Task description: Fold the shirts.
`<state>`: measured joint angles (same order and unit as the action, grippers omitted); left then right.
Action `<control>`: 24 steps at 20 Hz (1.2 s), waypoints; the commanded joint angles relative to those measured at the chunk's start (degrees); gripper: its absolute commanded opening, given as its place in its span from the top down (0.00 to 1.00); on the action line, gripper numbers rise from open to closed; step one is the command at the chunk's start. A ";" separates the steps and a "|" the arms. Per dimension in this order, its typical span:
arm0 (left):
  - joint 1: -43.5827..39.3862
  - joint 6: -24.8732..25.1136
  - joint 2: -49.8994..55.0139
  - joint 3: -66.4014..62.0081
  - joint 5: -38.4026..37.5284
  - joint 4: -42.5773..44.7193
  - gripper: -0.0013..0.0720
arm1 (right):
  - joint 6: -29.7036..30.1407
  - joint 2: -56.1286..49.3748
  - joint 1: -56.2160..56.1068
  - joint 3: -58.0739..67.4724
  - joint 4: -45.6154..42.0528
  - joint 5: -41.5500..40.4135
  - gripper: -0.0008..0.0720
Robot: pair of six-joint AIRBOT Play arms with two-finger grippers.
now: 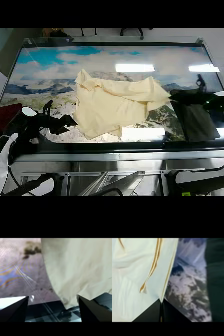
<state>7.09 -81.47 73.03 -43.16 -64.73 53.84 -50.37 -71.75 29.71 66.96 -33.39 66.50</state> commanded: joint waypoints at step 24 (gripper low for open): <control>-14.60 1.73 -0.02 11.50 23.37 -16.87 0.17 | 0.48 2.08 5.90 0.17 -0.46 5.99 0.95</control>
<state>-6.17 -82.35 72.93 -32.73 -48.53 42.17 -50.00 -69.71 35.59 67.07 -33.89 72.49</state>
